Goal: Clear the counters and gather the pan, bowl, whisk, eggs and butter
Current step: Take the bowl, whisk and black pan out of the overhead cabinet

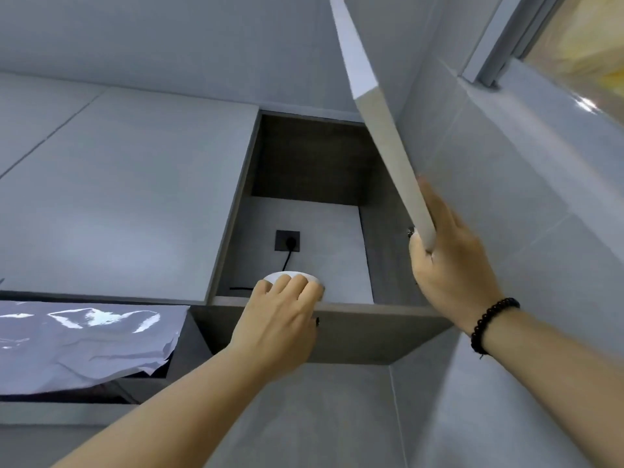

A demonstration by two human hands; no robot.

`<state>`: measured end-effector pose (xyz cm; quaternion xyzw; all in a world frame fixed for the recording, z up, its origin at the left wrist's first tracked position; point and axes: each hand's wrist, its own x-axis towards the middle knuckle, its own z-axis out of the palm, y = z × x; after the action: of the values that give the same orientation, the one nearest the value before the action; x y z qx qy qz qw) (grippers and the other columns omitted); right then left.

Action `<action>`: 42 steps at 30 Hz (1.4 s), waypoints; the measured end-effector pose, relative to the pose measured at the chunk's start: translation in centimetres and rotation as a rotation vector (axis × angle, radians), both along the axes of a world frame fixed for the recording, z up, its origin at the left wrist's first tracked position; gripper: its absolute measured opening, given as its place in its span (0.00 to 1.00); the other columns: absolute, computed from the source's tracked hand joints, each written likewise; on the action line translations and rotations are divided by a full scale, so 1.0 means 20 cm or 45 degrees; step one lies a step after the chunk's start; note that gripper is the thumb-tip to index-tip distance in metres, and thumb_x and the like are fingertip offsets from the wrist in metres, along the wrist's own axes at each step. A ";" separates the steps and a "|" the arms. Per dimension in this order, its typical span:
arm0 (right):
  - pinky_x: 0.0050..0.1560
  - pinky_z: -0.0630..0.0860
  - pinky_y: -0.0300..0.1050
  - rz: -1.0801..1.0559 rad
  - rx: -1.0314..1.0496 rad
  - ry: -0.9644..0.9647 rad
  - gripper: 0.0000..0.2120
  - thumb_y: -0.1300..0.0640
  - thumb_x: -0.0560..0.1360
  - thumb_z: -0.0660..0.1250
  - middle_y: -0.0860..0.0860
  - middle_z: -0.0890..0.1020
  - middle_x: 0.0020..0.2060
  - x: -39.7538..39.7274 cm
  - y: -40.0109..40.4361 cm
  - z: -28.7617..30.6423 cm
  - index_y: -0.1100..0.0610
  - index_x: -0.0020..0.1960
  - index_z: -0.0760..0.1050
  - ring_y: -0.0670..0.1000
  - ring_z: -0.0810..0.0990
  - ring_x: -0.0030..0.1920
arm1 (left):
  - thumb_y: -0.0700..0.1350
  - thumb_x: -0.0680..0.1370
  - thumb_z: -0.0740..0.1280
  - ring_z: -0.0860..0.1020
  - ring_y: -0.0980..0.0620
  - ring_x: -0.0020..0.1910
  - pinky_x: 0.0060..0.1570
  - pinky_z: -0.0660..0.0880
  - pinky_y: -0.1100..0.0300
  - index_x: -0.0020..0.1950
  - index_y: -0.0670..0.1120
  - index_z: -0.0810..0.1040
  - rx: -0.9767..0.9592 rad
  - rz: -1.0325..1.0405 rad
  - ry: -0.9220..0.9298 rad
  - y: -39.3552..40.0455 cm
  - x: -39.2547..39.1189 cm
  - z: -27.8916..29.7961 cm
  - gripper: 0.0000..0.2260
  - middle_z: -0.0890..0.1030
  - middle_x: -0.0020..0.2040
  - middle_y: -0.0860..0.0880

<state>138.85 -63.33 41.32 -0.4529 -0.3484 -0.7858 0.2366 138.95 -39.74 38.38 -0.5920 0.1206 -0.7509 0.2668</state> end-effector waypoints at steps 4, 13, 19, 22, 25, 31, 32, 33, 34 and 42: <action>0.48 0.71 0.37 0.260 0.207 0.194 0.17 0.63 0.77 0.63 0.57 0.77 0.53 0.09 -0.12 -0.04 0.58 0.66 0.68 0.54 0.76 0.48 | 0.51 0.62 0.76 0.76 0.47 0.34 0.31 0.66 0.55 0.47 0.48 0.78 -0.227 0.105 0.127 -0.05 0.15 0.05 0.18 0.78 0.39 0.50; 0.27 0.61 0.35 0.493 0.542 0.554 0.20 0.58 0.77 0.64 0.45 0.66 0.27 0.28 -0.21 -0.03 0.49 0.33 0.57 0.44 0.65 0.26 | 0.46 0.70 0.74 0.77 0.40 0.40 0.49 0.75 0.45 0.52 0.41 0.79 -0.388 0.045 0.171 -0.09 0.32 0.02 0.15 0.79 0.41 0.44; 0.34 0.67 0.39 0.659 0.740 0.412 0.16 0.60 0.75 0.67 0.43 0.72 0.32 0.29 -0.24 -0.06 0.49 0.36 0.63 0.45 0.72 0.33 | 0.47 0.71 0.72 0.77 0.41 0.44 0.52 0.72 0.47 0.55 0.42 0.78 -0.325 0.000 0.133 -0.06 0.35 0.00 0.15 0.79 0.45 0.44; 0.49 0.75 0.42 0.700 0.814 0.352 0.05 0.59 0.74 0.68 0.51 0.80 0.43 0.30 -0.25 -0.06 0.57 0.49 0.73 0.51 0.78 0.44 | 0.50 0.74 0.64 0.76 0.42 0.45 0.51 0.72 0.48 0.55 0.44 0.78 -0.305 -0.008 0.145 -0.04 0.35 0.00 0.14 0.79 0.46 0.46; 0.55 0.76 0.48 0.718 0.878 0.327 0.09 0.58 0.75 0.68 0.53 0.79 0.47 0.31 -0.25 -0.05 0.58 0.52 0.71 0.55 0.79 0.50 | 0.53 0.73 0.57 0.76 0.44 0.43 0.48 0.72 0.49 0.53 0.45 0.78 -0.292 -0.010 0.172 -0.03 0.33 0.01 0.17 0.78 0.44 0.47; 0.44 0.74 0.37 0.655 0.822 0.277 0.07 0.60 0.76 0.67 0.48 0.79 0.42 0.33 -0.24 -0.10 0.56 0.50 0.69 0.47 0.79 0.40 | 0.53 0.74 0.52 0.75 0.45 0.39 0.38 0.71 0.53 0.47 0.45 0.77 -0.262 -0.081 0.188 0.02 0.28 0.09 0.18 0.78 0.42 0.48; 0.43 0.74 0.33 0.717 0.803 0.270 0.07 0.62 0.75 0.66 0.48 0.80 0.43 0.34 -0.24 -0.12 0.56 0.52 0.70 0.43 0.80 0.39 | 0.53 0.74 0.53 0.75 0.46 0.40 0.38 0.72 0.53 0.48 0.45 0.77 -0.269 -0.090 0.187 0.04 0.27 0.11 0.18 0.78 0.43 0.48; 0.45 0.75 0.31 0.789 0.788 0.266 0.09 0.65 0.75 0.65 0.48 0.81 0.45 0.36 -0.23 -0.15 0.56 0.54 0.71 0.40 0.81 0.41 | 0.53 0.75 0.55 0.75 0.47 0.42 0.39 0.72 0.53 0.49 0.44 0.77 -0.278 -0.104 0.182 0.05 0.26 0.12 0.16 0.78 0.45 0.48; 0.47 0.75 0.32 0.837 0.788 0.262 0.12 0.66 0.75 0.63 0.49 0.81 0.47 0.37 -0.24 -0.17 0.57 0.56 0.72 0.41 0.82 0.44 | 0.51 0.77 0.57 0.74 0.47 0.43 0.39 0.70 0.54 0.51 0.44 0.77 -0.293 -0.126 0.182 0.06 0.25 0.14 0.14 0.78 0.46 0.47; 0.51 0.75 0.30 1.097 0.818 0.212 0.20 0.70 0.74 0.59 0.48 0.78 0.57 0.36 -0.13 -0.27 0.57 0.63 0.71 0.41 0.80 0.56 | 0.51 0.80 0.62 0.69 0.55 0.51 0.45 0.69 0.61 0.62 0.48 0.71 -0.399 -0.218 0.355 0.12 0.19 0.29 0.12 0.73 0.59 0.50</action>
<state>145.96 -65.89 36.02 -0.2348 -0.2248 -0.6460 0.6906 142.85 -37.26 44.23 -0.7118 0.0880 -0.6913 0.0879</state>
